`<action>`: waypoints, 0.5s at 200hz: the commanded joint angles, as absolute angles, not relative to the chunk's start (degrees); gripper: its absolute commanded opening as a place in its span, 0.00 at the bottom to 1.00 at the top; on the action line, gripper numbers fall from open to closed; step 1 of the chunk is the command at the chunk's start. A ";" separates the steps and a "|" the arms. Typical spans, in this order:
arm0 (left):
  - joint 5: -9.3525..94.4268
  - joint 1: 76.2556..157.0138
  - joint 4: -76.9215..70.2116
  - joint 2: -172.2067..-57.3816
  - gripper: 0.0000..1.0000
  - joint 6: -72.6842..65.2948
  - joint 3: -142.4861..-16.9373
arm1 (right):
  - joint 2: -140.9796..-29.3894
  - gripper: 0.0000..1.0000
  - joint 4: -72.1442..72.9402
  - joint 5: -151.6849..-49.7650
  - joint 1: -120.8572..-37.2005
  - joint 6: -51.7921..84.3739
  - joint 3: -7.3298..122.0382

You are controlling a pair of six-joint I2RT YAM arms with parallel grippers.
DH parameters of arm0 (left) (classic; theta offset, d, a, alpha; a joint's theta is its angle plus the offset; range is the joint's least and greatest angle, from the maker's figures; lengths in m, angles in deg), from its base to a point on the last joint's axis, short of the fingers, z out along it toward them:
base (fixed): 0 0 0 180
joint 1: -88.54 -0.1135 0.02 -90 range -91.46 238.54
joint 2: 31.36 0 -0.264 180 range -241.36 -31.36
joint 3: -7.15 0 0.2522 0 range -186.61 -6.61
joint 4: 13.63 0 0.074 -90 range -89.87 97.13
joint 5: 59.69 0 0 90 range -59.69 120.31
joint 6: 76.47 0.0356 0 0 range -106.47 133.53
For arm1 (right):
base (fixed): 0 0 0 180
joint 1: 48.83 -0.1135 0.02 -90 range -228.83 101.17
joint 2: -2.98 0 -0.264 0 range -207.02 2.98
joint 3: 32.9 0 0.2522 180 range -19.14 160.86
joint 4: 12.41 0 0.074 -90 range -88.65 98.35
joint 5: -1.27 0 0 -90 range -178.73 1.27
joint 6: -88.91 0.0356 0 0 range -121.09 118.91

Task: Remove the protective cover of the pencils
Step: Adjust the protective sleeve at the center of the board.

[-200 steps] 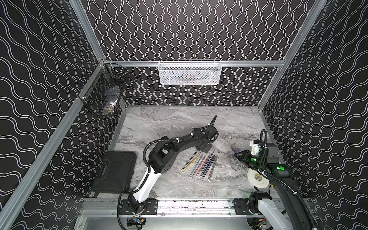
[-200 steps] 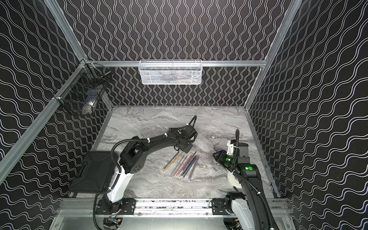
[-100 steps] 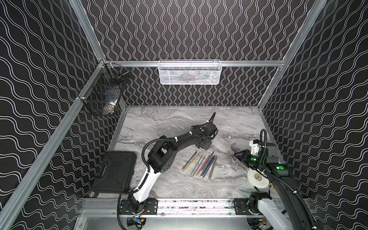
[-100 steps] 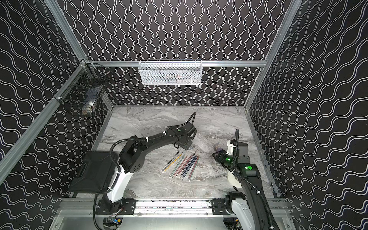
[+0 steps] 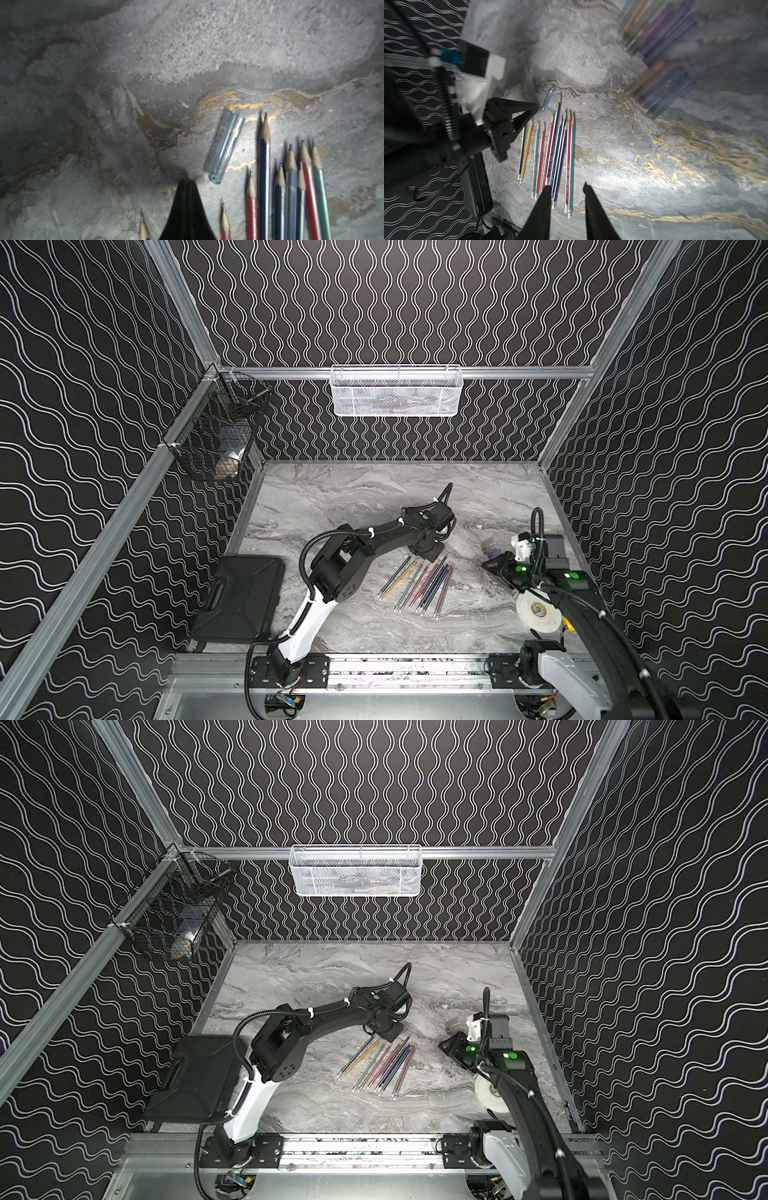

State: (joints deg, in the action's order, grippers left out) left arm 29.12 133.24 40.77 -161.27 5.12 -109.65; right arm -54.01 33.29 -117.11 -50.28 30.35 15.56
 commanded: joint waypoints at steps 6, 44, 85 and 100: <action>31.83 133.45 40.10 -161.85 0.00 5.20 -109.64 | -61.50 0.29 26.94 -122.74 -52.03 30.29 17.21; 35.76 133.85 38.39 -162.03 0.00 3.48 -109.53 | -67.30 0.29 23.94 -122.11 -54.10 32.12 21.44; 37.99 134.06 37.04 -163.73 0.00 2.02 -111.35 | -66.89 0.29 26.08 -119.81 -54.10 31.60 24.57; 38.29 134.16 36.71 -164.70 0.00 1.60 -112.69 | -65.75 0.29 26.55 -119.16 -54.10 31.76 24.41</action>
State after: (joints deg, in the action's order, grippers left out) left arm 36.48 134.05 37.43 -163.13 2.96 -111.16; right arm -67.00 26.19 -120.60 -54.02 31.42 23.95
